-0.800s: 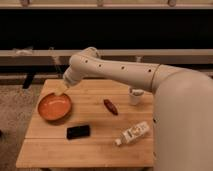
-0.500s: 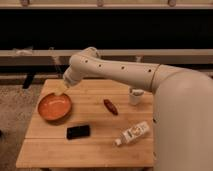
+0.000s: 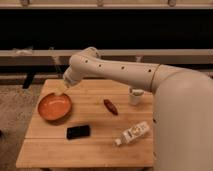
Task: Pick up the ceramic bowl
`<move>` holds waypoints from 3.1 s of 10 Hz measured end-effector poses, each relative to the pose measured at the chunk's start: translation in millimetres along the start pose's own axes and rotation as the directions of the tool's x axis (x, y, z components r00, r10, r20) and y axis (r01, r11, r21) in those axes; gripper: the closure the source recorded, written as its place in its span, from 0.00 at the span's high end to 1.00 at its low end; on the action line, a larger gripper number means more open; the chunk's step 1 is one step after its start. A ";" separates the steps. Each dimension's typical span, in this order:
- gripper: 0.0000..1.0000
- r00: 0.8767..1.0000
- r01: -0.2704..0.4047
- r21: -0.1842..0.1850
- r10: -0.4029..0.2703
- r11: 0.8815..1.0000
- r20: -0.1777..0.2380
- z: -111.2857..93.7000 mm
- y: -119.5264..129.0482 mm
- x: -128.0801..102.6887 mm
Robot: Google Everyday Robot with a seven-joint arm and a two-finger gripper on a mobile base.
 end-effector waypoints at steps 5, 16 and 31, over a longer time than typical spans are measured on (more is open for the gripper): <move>0.80 1.000 0.000 0.000 0.000 1.000 0.000 0.0 0.0 0.0; 0.80 0.992 -0.026 -0.031 0.022 0.999 -0.125 44.2 -22.2 8.7; 0.60 0.875 -0.087 -0.083 0.037 0.993 -0.482 183.4 -21.2 59.9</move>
